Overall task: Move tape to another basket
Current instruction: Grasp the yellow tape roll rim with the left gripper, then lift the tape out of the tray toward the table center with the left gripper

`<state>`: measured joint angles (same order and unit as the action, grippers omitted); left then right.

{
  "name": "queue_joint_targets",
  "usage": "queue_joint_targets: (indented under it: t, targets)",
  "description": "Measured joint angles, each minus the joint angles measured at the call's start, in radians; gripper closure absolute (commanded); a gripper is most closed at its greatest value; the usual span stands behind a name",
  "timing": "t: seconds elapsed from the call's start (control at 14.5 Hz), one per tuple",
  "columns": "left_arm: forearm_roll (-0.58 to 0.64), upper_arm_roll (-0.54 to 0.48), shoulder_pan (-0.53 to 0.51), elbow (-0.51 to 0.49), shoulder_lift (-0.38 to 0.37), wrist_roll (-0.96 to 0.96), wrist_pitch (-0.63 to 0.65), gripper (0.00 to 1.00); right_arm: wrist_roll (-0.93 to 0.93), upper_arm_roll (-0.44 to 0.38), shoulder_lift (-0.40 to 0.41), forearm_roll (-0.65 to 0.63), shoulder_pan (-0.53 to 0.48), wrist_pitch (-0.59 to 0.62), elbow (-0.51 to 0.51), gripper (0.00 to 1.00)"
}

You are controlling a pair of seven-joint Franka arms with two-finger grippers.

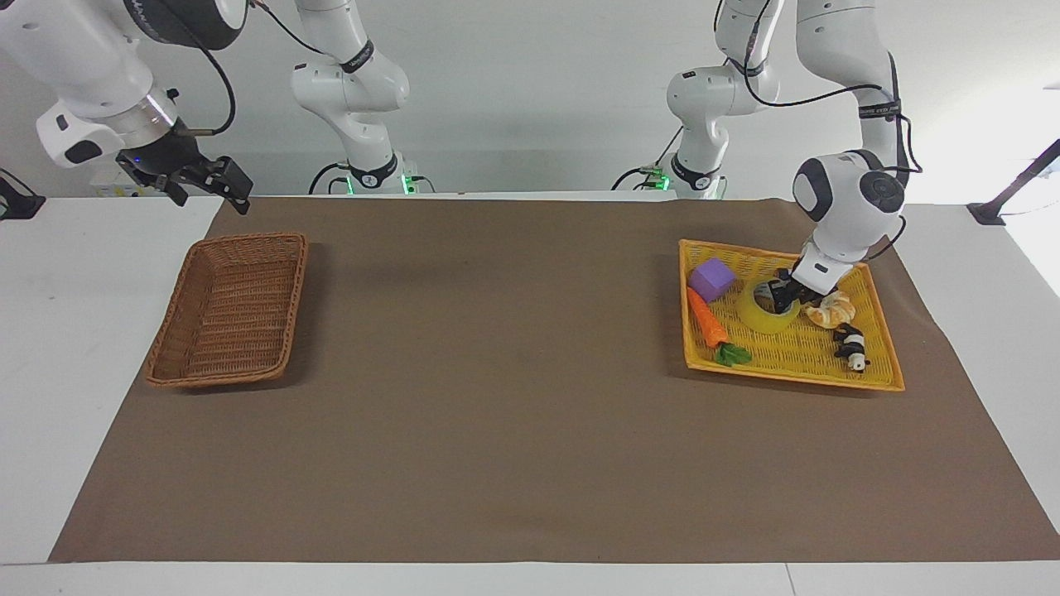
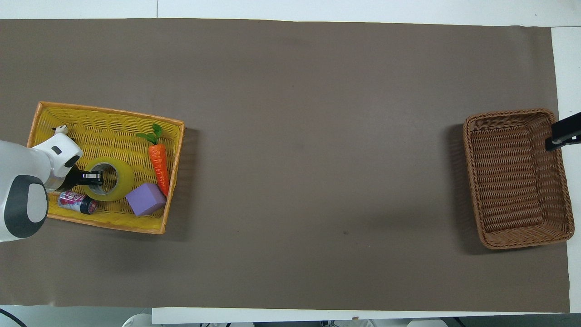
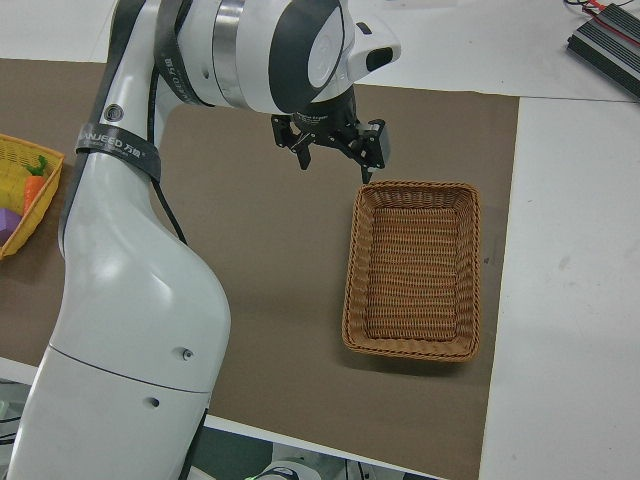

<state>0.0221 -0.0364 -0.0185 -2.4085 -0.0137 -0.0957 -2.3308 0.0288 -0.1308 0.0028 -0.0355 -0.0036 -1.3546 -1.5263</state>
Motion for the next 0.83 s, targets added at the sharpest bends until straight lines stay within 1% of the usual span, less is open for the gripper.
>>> queue_joint_targets:
  t: [0.14,0.28,0.48,0.55,0.69,0.83]
  targets:
    - [0.000,0.001,0.003,0.067,0.000,-0.001,0.097,1.00,0.000,0.000,0.000,0.000,0.000,0.000,0.000,0.01]
    - [-0.029,0.003,0.016,0.181,-0.001,-0.001,0.239,1.00,0.000,0.000,0.000,0.000,0.000,0.000,0.000,0.01]
    - [-0.143,0.004,0.040,0.346,-0.004,0.016,0.415,1.00,0.000,0.000,0.000,0.000,0.000,0.000,0.000,0.01]
    - [-0.193,0.005,0.054,0.386,-0.004,0.043,0.451,1.00,0.000,0.000,0.000,0.000,0.000,0.000,0.000,0.01]
    - [-0.288,0.006,0.113,0.418,-0.004,0.110,0.470,1.00,0.000,0.000,0.000,0.000,0.000,0.000,0.000,0.01]
    - [-0.327,0.010,0.222,0.420,-0.003,0.220,0.455,1.00,0.000,0.000,0.000,0.000,0.000,0.000,0.000,0.01]
